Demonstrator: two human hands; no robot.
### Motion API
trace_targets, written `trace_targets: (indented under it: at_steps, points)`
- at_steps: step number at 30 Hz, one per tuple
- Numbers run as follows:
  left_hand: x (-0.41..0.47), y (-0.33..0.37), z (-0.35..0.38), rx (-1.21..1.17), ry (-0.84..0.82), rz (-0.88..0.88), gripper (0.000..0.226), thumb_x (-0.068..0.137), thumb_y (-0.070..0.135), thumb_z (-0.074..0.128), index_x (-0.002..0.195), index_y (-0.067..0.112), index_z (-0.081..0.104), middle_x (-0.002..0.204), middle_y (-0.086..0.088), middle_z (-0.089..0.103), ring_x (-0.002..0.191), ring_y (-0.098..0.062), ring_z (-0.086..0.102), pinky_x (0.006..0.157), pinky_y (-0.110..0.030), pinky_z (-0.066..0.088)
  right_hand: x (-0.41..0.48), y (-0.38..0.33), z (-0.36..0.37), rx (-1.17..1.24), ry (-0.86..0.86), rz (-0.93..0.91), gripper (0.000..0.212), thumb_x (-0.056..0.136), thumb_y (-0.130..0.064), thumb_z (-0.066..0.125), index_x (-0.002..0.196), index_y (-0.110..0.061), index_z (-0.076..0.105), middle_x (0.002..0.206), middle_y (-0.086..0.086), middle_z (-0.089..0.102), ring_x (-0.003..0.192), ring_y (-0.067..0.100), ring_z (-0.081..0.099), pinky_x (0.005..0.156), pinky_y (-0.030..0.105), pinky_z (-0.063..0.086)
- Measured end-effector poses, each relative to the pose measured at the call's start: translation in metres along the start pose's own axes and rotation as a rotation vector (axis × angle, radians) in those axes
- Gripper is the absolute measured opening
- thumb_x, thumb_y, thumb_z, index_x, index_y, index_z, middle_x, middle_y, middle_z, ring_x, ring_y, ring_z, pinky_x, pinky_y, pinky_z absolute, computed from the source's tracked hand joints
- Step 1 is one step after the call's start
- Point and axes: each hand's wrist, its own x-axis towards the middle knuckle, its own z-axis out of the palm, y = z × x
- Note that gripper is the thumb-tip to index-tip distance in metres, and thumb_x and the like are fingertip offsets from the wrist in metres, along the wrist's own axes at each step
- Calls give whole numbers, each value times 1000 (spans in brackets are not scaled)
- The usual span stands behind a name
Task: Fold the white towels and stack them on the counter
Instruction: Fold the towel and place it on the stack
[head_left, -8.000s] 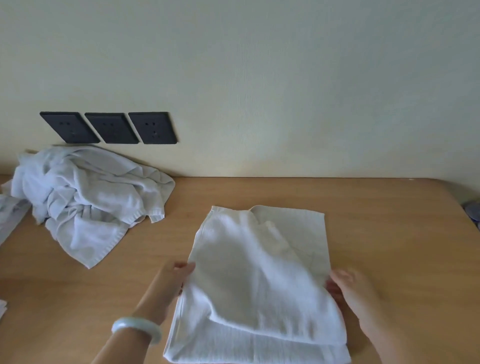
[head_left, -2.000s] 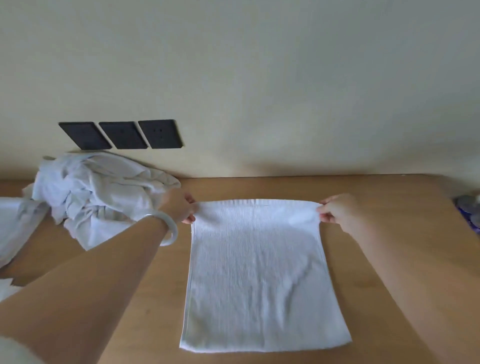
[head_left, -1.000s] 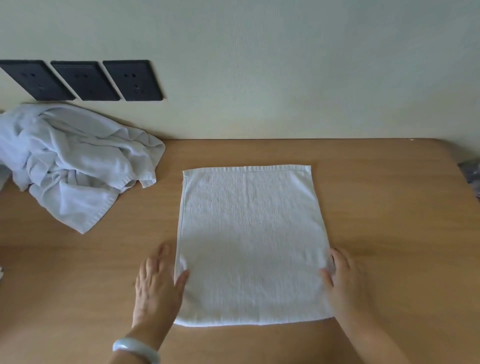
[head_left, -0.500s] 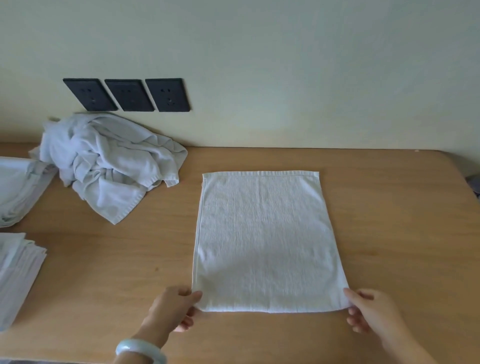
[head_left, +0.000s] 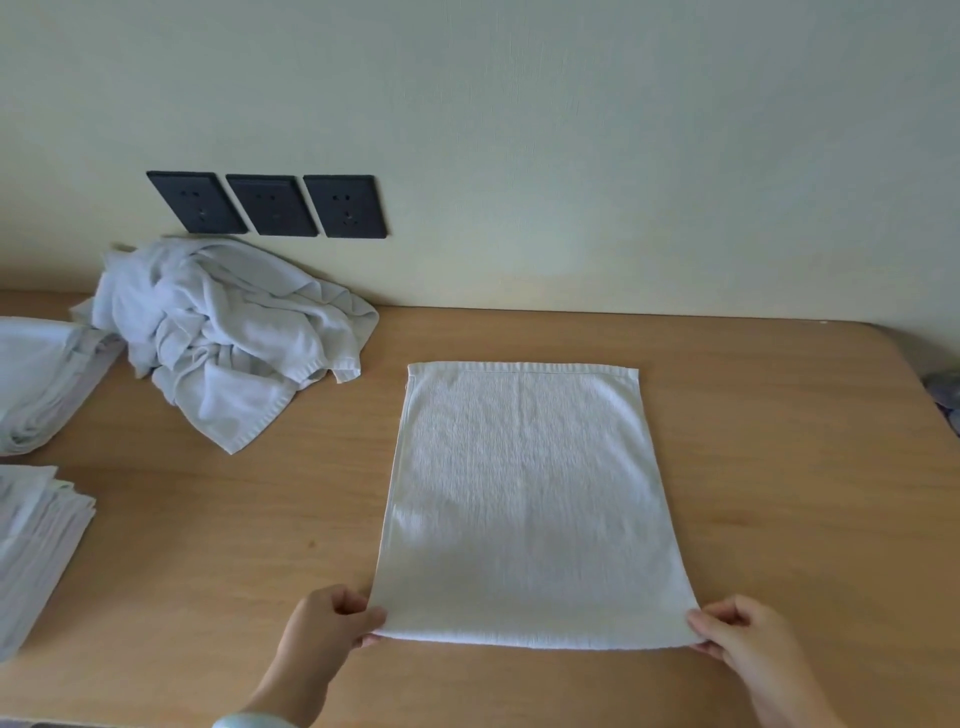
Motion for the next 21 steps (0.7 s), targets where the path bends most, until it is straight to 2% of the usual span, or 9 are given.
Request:
trace_targets:
  at_steps: [2, 5, 7, 10, 13, 15, 17, 19, 21]
  points:
    - [-1, -2, -1, -46, 8, -28, 18, 75, -18, 71, 70, -7, 57, 64, -16, 59, 65, -28, 60, 59, -30, 55, 0, 2, 0, -22, 14, 5, 12, 79, 15, 66, 73, 12, 56, 80, 37, 61, 71, 37, 62, 55, 26, 59]
    - [-4, -3, -3, -100, 1, -60, 23, 68, -16, 77, 68, -7, 56, 69, -20, 60, 74, -30, 58, 74, -40, 52, -3, 3, -3, -65, 29, 3, 15, 77, 15, 69, 72, 11, 56, 76, 34, 61, 64, 33, 61, 53, 28, 57]
    - [-3, -6, -6, -95, -13, -57, 28, 52, -5, 83, 67, -6, 59, 68, -20, 61, 73, -30, 59, 80, -47, 53, -7, 1, -2, -101, 42, -9, 14, 76, 15, 69, 74, 12, 56, 69, 25, 61, 60, 30, 57, 57, 32, 50]
    - [-2, -3, -4, -64, -53, -33, 34, 45, 4, 72, 76, -6, 64, 65, -13, 64, 70, -27, 59, 76, -46, 51, -9, -4, 3, -106, 26, 0, 16, 78, 15, 68, 84, 9, 55, 77, 23, 58, 62, 30, 55, 59, 35, 47]
    - [-5, 6, -2, -45, -135, -32, 37, 51, 1, 72, 86, -7, 66, 68, -14, 65, 65, -26, 59, 63, -33, 48, -12, -11, 10, -106, -13, 29, 19, 83, 1, 70, 90, 3, 53, 92, 25, 57, 61, 32, 58, 59, 41, 55]
    - [-3, 7, 0, -58, -169, -38, 22, 70, 1, 80, 83, -6, 64, 70, -16, 62, 58, -24, 57, 51, -27, 48, -13, -14, 12, -106, -42, 68, 19, 86, -4, 68, 88, 6, 51, 83, 25, 59, 56, 30, 56, 58, 42, 56]
    - [1, 5, 0, -58, -146, -46, 18, 88, 7, 70, 77, -3, 61, 69, -16, 61, 52, -23, 56, 47, -26, 49, -12, -17, 10, -112, -57, 67, 20, 88, -2, 66, 79, 9, 51, 72, 28, 60, 49, 29, 56, 52, 39, 56]
    - [8, -3, -4, 7, -61, -3, 23, 88, 2, 68, 69, 0, 56, 61, -14, 61, 48, -24, 59, 57, -38, 56, -10, -17, 6, -160, -11, 11, 22, 84, 6, 68, 68, 10, 53, 71, 32, 61, 48, 30, 59, 47, 33, 54]
    - [10, -7, -7, 83, -11, 11, 30, 84, -4, 69, 61, 2, 51, 53, -12, 60, 48, -26, 63, 73, -50, 57, -10, -17, 1, -237, 41, -28, 20, 78, 9, 72, 68, 16, 56, 68, 32, 65, 49, 29, 61, 49, 30, 47]
